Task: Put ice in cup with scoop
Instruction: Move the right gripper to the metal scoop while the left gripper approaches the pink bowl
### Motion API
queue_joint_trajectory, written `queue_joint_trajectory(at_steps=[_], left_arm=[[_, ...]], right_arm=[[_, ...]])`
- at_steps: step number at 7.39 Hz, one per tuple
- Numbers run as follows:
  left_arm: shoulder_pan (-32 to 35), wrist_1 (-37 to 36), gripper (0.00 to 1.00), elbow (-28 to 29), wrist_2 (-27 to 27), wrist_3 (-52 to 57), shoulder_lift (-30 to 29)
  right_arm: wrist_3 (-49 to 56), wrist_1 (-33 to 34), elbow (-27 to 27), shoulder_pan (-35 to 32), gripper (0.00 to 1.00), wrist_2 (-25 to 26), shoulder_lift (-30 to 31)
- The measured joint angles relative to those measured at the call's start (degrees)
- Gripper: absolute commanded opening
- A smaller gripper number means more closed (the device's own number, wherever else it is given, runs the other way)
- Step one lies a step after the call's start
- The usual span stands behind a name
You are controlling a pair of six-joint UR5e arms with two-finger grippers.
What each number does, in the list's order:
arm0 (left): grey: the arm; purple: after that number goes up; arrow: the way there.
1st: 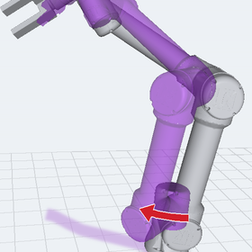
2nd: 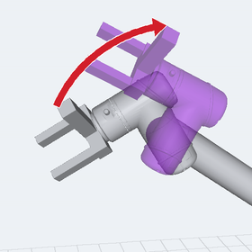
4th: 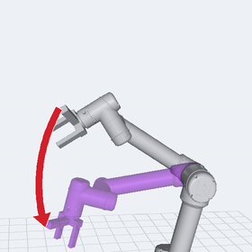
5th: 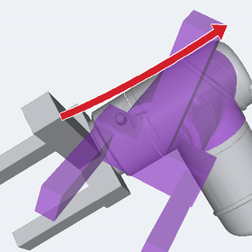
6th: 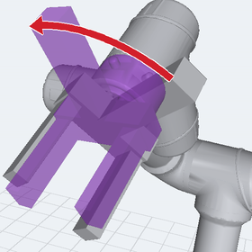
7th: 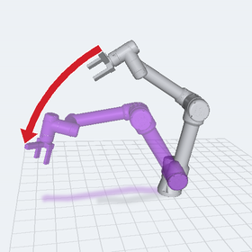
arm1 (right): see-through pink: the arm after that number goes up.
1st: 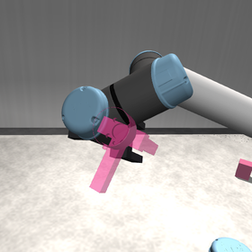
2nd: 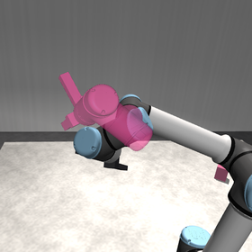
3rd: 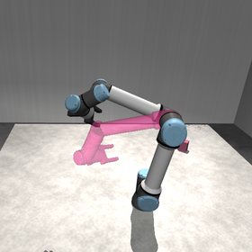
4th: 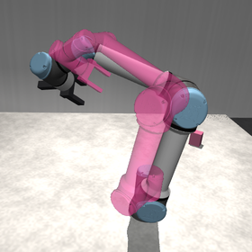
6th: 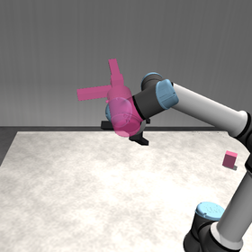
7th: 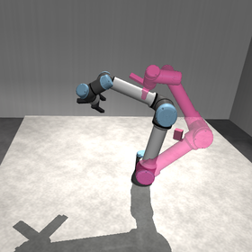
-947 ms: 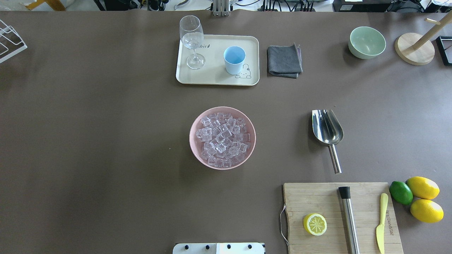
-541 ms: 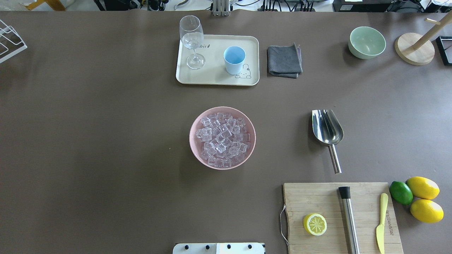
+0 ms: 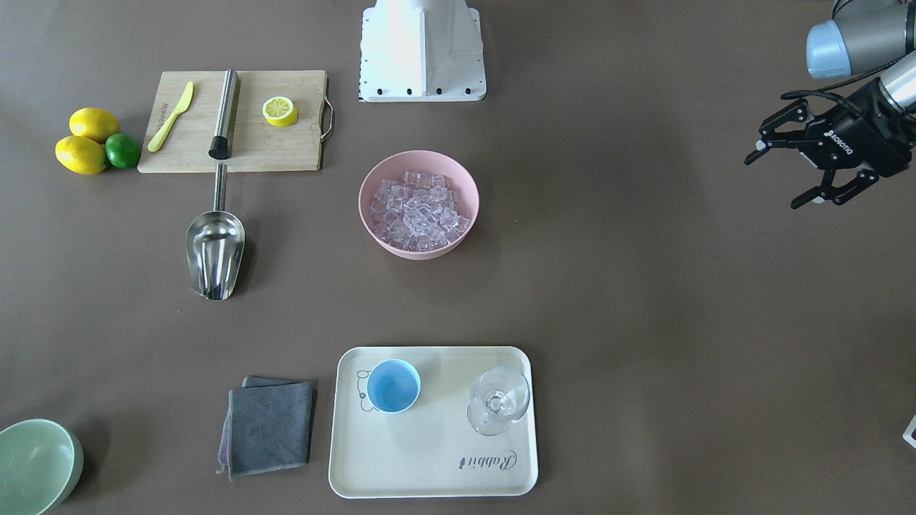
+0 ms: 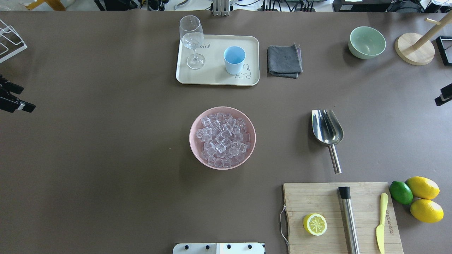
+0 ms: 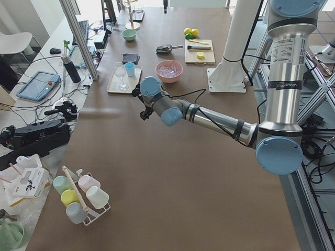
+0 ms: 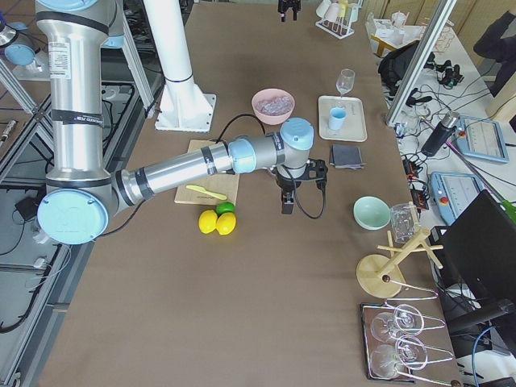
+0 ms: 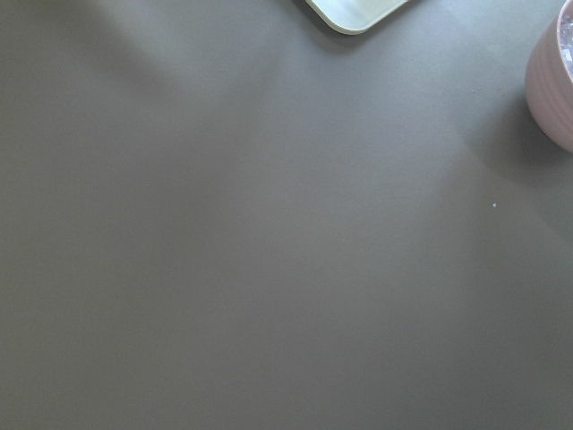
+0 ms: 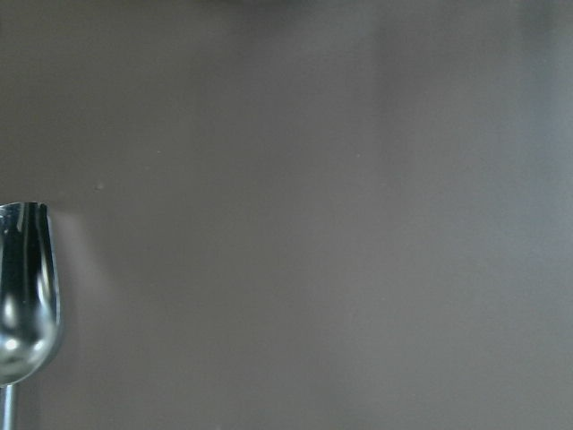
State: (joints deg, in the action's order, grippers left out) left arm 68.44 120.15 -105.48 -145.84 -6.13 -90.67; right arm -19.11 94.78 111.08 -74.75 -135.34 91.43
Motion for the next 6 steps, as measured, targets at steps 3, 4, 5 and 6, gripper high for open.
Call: queue_joint_trajectory(at_steps=[3,4,5,6], left_arm=[[-4.36,2.35,0.98,0.18,1.54,0.36,-0.4],[-6.78,3.95,0.98,0.3,3.46,0.27,-1.24],[-9.46,5.0,0.98,0.34,5.1,0.11,-2.73],[-11.48,5.41,0.98,0.31,6.3,0.08,-4.01]], right_arm=[[-25.92,-7.72,4.98,18.24,0.99,7.07,-2.05],[-33.28,-11.03,5.34,23.99,0.99,9.5,-2.17],[-39.16,-13.45,5.47,29.14,0.99,12.01,-2.25],[-42.3,-14.61,5.42,33.06,0.98,14.3,-2.34]])
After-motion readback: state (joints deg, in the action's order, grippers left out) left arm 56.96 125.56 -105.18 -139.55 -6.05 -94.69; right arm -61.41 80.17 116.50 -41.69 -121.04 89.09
